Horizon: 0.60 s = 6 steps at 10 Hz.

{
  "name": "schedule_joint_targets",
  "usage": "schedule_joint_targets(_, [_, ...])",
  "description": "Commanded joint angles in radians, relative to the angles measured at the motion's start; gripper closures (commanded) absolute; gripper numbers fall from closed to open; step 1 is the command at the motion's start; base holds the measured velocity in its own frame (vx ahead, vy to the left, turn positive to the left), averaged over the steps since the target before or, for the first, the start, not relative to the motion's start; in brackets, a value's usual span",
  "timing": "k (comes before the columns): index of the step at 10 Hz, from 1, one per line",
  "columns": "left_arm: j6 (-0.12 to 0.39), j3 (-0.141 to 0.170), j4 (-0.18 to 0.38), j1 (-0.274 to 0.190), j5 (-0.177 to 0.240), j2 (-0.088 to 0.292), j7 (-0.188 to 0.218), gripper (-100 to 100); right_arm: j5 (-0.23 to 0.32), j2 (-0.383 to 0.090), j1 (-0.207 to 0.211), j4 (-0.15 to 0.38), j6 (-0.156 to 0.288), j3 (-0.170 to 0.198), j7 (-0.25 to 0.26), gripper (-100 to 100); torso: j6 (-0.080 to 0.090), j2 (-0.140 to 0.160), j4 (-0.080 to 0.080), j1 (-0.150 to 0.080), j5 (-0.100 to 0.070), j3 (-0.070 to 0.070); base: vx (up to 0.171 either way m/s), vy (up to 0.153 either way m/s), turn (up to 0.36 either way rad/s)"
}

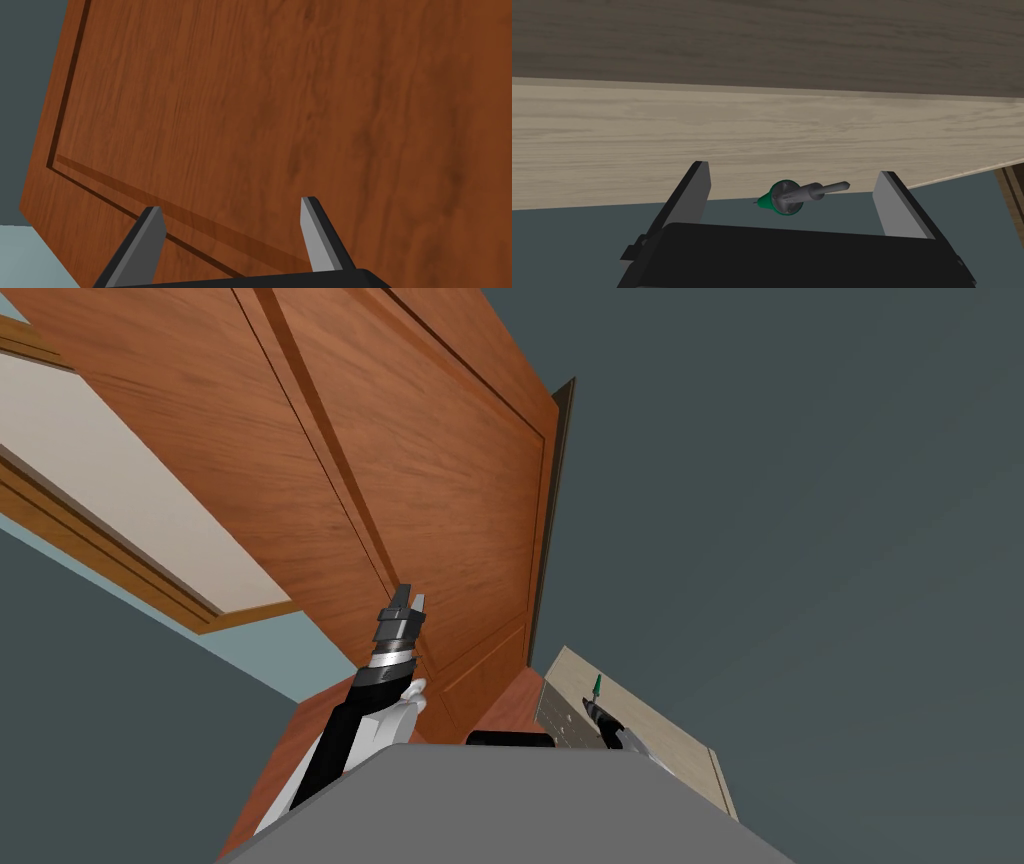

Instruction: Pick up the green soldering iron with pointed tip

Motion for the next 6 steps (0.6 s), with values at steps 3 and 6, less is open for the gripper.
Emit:
schedule_joint_targets(3, [0.000,0.000,0.000,0.000,0.000,0.000,0.000,0,-0.046,0.004,-0.012,0.039,-0.036,-0.031,0.099,-100,0.000,0.000,0.000,-0.001,-0.001,0.000,0.010,0.011,-0.033])
schedule_joint_targets(6, [0.000,0.000,0.000,0.000,0.000,0.000,0.000,0,-0.082,0.009,-0.025,0.073,-0.070,-0.061,0.173,-100,0.001,-0.001,-0.001,-0.003,-0.002,-0.001,0.012,0.014,-0.041])
